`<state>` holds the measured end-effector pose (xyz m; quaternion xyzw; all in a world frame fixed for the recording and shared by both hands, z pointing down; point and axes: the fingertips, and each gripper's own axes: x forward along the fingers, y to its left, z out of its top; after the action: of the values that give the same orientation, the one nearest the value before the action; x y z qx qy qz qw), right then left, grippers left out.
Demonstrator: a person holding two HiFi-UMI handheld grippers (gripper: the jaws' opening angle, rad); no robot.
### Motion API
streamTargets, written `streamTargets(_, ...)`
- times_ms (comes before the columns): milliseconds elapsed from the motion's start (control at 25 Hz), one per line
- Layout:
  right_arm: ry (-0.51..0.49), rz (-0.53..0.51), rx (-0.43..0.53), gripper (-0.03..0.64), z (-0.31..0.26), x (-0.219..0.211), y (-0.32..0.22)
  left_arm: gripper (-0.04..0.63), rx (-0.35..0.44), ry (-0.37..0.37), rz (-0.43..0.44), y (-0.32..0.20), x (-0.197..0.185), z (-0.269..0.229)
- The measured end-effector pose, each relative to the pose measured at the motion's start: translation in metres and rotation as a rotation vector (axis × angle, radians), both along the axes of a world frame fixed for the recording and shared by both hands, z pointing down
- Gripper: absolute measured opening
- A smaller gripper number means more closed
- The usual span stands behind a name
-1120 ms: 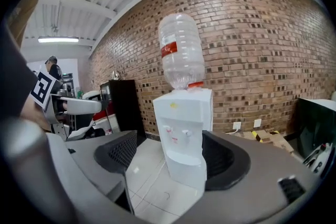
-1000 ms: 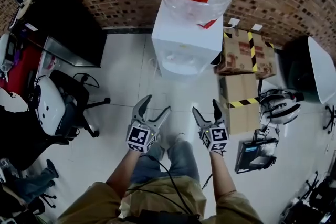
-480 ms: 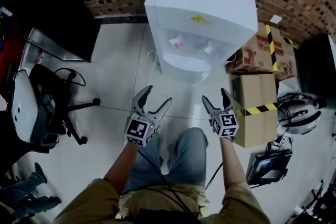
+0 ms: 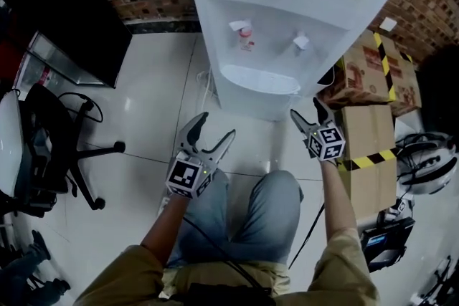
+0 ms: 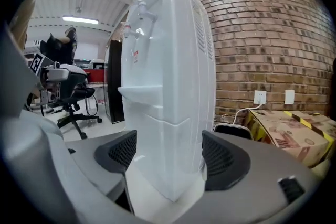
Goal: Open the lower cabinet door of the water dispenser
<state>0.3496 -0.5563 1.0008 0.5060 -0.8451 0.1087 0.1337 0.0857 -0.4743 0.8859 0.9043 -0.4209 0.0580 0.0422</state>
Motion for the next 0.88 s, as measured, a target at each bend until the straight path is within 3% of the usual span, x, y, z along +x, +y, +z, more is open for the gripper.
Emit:
streamTargets(280,-0.021,-0.096,-0.004,0.375,0.004,-0.004,-0.027,0.324,0.018,0.016,-0.04,0.01,-0.012,0.003)
streamTargets(440,0.026,-0.156,-0.018,0.35,0.009,-0.013,-0.035,0.324,0.051,0.021,-0.055,0.017,-0.019,-0.005)
streamTargets(880,0.024,-0.149,-0.009,0.29,0.01,-0.014,-0.04,0.324,0.029,0.012,-0.053,0.019,-0.021,-0.004)
